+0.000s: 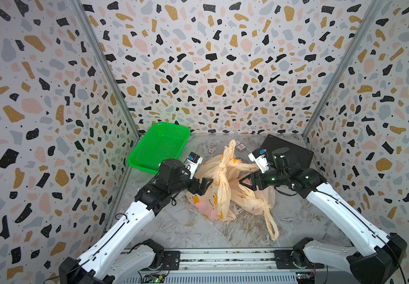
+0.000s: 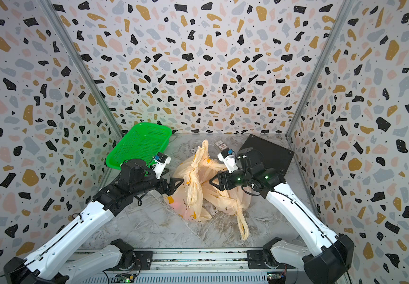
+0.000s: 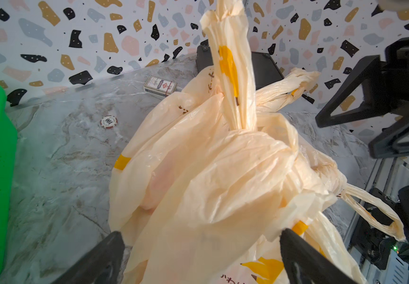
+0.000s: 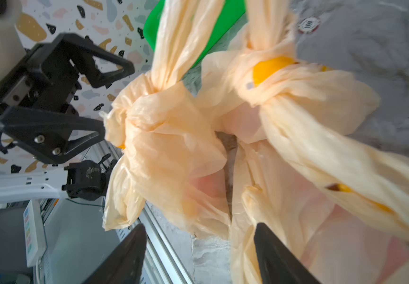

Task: Untie the knot of a plastic bag & take out the apple
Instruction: Untie the plastic bag at the center of the board.

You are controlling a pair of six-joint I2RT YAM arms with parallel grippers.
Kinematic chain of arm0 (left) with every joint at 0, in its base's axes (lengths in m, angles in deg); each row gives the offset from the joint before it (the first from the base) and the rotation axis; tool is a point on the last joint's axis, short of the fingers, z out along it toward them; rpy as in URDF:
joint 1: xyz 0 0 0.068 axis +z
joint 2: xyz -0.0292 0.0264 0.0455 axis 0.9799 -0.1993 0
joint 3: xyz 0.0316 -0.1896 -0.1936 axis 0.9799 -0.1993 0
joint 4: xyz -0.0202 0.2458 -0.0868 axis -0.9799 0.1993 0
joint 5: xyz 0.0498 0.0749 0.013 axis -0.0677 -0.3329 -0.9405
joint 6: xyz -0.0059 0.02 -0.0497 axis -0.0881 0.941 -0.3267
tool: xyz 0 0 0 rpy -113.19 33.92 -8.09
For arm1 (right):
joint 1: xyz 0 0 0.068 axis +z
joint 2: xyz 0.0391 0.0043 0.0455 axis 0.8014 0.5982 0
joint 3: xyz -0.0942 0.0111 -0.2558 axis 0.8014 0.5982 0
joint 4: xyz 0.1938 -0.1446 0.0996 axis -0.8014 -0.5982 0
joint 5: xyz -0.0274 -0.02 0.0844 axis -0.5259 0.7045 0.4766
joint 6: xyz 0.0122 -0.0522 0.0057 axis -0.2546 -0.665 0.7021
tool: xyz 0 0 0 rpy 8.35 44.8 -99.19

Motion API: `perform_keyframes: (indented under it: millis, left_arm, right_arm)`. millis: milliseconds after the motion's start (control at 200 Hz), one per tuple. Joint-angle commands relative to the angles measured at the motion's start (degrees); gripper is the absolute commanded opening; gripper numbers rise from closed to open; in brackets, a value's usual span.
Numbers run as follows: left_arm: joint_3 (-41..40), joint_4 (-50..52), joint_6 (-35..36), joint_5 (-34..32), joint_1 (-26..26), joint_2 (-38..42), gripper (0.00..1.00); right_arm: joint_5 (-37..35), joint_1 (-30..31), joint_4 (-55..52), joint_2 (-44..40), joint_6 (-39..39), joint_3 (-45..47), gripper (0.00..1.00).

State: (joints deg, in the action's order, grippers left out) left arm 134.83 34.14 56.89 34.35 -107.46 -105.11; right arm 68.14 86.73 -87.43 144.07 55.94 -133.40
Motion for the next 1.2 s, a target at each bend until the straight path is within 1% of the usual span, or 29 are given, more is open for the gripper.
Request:
perform_keyframes:
  millis: [0, 50, 175, 260, 310, 380, 405, 471, 556, 616, 646, 711, 776, 826, 861, 906, 976, 1036, 1136, 1156, 1196]
  left_arm:
    - [4.57, -0.42, 3.96, 5.05, -0.12, -1.16, 0.96]
    - [5.19, 0.20, 4.28, 5.83, -0.10, -1.83, 0.95]
    - [3.61, -1.60, 4.20, 8.78, -0.12, -1.64, 0.92]
    - [3.09, -2.17, 3.99, 10.12, -0.06, -2.12, 0.91]
    - [2.96, -2.32, 4.13, 10.56, -0.05, -2.72, 0.90]
    - [2.91, -3.01, 4.10, 10.98, -0.04, -3.46, 0.89]
    - [2.99, -3.34, 4.07, 11.06, -0.05, -3.71, 0.89]
    - [3.24, -3.87, 4.44, 10.52, -0.05, -4.47, 0.87]
    - [4.06, -4.04, 5.66, 9.22, -0.03, -6.21, 0.82]
    - [4.79, -3.92, 6.11, 6.60, -0.04, -7.04, 0.79]
    - [4.78, -4.61, 6.26, 5.86, 0.11, -7.24, 0.79]
    - [4.67, -6.15, 6.05, 3.86, 0.28, -7.33, 0.79]
    - [4.97, -7.28, 6.01, 2.91, 0.38, -7.59, 0.81]
    - [5.35, -7.89, 6.05, 2.49, 0.39, -7.79, 0.87]
    - [5.46, -8.46, 6.00, 2.39, 0.39, -7.81, 0.90]
    - [5.37, -9.24, 6.21, 2.92, 0.39, -7.62, 0.92]
    - [5.49, -9.28, 6.67, 3.98, 0.47, -8.15, 0.92]
    - [6.06, -8.27, 7.13, 4.11, 0.57, -9.40, 0.89]
    - [5.58, -8.29, 6.82, 5.58, 1.33, -10.20, 0.82]
    - [5.47, -8.33, 6.87, 5.95, 1.43, -10.37, 0.78]
    - [5.55, -7.75, 6.88, 6.20, 1.69, -10.80, 0.66]
  right_arm:
    - [-0.36, 4.49, 0.65, 2.31, -1.58, -3.53, 0.70]
    - [-1.06, 6.06, 1.56, 3.94, -1.39, -4.36, 0.69]
    - [-3.83, 7.39, 4.06, 6.62, -2.61, -4.89, 0.57]
    - [-4.89, 7.48, 4.09, 8.60, -3.73, -6.18, 0.53]
    - [-5.06, 7.57, 4.61, 9.42, -3.99, -6.65, 0.47]
    - [-5.67, 7.81, 5.90, 9.88, -4.13, -6.63, 0.46]
    - [-5.86, 7.88, 6.09, 9.93, -4.28, -6.71, 0.43]
    - [-5.78, 8.01, 6.20, 10.21, -4.58, -6.88, 0.35]
    - [-4.93, 8.31, 6.03, 10.55, -4.92, -6.97, 0.33]
    - [-4.77, 8.83, 5.56, 10.63, -5.56, -7.05, 0.25]
    - [-4.89, 9.01, 5.18, 10.69, -6.01, -7.11, 0.21]
    - [-5.07, 9.32, 4.73, 10.80, -6.58, -7.08, 0.20]
    - [-5.21, 9.49, 4.21, 11.23, -7.09, -6.96, 0.08]
    - [-5.38, 9.80, 3.32, 11.69, -7.70, -7.30, 0.00]
    - [-5.60, 10.07, 2.83, 11.78, -8.12, -7.40, 0.00]
    - [-5.82, 10.29, 2.72, 11.81, -8.42, -7.35, 0.00]
    - [-6.30, 10.73, 2.39, 11.84, -9.09, -7.07, 0.00]
    - [-6.59, 11.23, 1.89, 11.82, -9.99, -7.07, 0.00]
    - [-7.09, 11.79, 1.53, 11.43, -10.73, -6.55, 0.00]
    - [-7.13, 11.86, 1.61, 11.23, -10.80, -6.39, 0.00]
    - [-7.36, 11.81, 2.00, 10.80, -10.74, -6.06, 0.00]
